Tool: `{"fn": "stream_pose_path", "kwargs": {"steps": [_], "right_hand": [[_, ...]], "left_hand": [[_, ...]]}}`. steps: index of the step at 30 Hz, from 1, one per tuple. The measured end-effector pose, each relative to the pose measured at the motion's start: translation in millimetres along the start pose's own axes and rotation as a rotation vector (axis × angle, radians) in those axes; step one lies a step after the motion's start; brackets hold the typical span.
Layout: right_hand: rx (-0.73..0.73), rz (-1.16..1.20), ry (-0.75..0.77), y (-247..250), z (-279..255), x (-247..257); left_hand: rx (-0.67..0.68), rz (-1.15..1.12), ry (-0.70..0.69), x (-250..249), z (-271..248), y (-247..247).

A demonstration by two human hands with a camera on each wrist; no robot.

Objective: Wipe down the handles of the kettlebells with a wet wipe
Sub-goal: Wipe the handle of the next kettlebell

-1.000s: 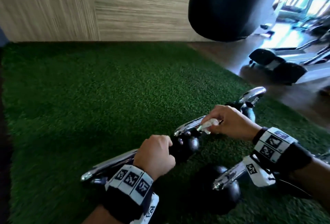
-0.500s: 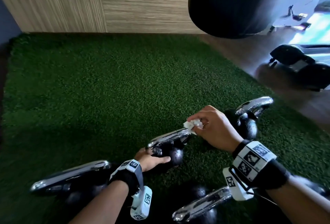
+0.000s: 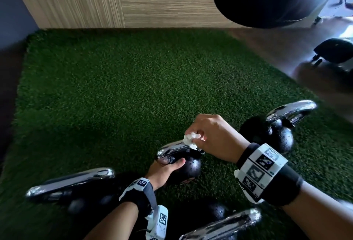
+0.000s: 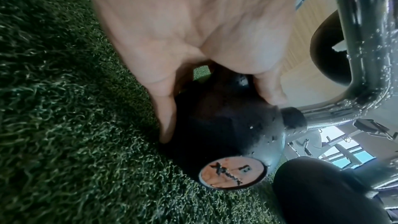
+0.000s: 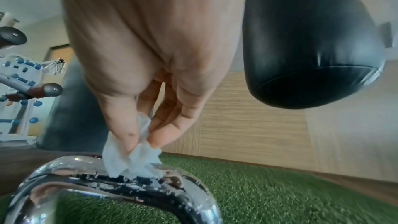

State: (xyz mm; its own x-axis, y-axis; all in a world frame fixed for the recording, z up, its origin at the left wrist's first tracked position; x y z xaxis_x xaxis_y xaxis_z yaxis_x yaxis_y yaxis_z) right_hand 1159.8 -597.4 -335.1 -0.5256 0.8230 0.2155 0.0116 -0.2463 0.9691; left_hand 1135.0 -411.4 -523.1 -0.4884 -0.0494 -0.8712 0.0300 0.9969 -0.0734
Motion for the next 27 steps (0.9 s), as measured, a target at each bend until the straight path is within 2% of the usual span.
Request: {"fn": "stream_pose_path", "kwargs": {"steps": [5, 11, 15, 17, 20, 23, 27], "right_hand": [[0.075, -0.029, -0.006, -12, -2, 8], [0.018, -0.055, -0.126, -11, -15, -7], [0.029, -0.036, -0.032, -17, -12, -7], [-0.015, -0.016, -0.02, -17, -15, -15], [-0.095, -0.002, -0.135, -16, -25, -41], [-0.073, 0.047, -0.256, -24, -31, -63], [-0.046, 0.128, -0.288, -38, -30, -81]], "left_hand": [[0.036, -0.032, -0.023, 0, 0, 0], [0.045, -0.049, -0.004, 9, 9, 3], [0.067, -0.076, -0.016, 7, 7, 2], [0.072, -0.087, -0.025, 6, 5, 2], [0.072, -0.078, -0.039, 3, 1, 2], [0.098, -0.1, -0.064, 1, -3, 3], [0.084, -0.114, -0.038, 0, -5, 5]]}}
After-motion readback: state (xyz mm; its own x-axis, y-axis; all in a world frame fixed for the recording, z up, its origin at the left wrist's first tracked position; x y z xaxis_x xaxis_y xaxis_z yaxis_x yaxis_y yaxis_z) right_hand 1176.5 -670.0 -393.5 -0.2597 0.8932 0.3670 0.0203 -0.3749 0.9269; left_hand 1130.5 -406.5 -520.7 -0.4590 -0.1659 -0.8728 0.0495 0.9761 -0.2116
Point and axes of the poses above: each hand's wrist, its own z-axis towards the middle knuckle, its own y-axis out of the back of the hand, x = y × z, the point moved 1 cm from there along z, towards the middle knuckle, and after that the axes turned 15 degrees about -z, right-handed, at the moved point
